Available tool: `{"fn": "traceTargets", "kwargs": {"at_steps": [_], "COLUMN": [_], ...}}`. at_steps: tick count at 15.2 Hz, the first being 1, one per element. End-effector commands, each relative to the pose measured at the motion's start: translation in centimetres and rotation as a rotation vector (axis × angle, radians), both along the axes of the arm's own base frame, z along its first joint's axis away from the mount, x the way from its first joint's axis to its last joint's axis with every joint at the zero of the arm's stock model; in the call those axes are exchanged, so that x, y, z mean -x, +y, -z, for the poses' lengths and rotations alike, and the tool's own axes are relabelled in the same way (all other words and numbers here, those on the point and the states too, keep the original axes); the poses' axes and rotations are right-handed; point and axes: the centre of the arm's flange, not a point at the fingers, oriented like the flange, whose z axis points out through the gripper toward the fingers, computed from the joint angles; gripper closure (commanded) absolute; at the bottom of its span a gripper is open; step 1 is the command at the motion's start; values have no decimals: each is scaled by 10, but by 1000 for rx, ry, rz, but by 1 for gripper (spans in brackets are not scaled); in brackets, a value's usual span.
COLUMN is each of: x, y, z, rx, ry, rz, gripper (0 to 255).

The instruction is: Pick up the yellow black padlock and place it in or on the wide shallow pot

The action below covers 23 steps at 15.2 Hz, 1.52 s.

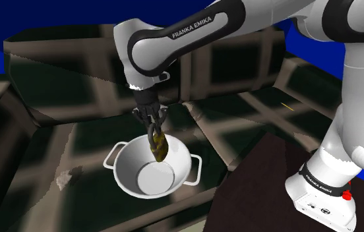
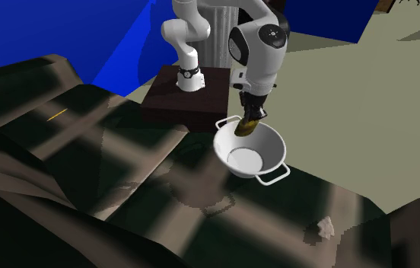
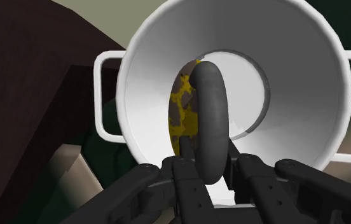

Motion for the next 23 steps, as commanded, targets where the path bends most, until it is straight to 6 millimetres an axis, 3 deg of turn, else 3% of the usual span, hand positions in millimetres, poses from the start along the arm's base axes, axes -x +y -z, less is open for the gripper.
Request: {"fn": "traceTargets", "kwargs": {"at_steps": [1, 8, 16, 17, 22, 23], "x": [-1, -1, -1, -1, -1, -4], "y": [0, 0, 0, 0, 0, 0], "z": [10, 47, 48, 48, 48, 35], "rx": [0, 0, 0, 0, 0, 0], "ry": [-1, -1, -1, -1, -1, -1], "rz": [0, 0, 0, 0, 0, 0], "gripper": [255, 255, 255, 0, 0, 0]}}
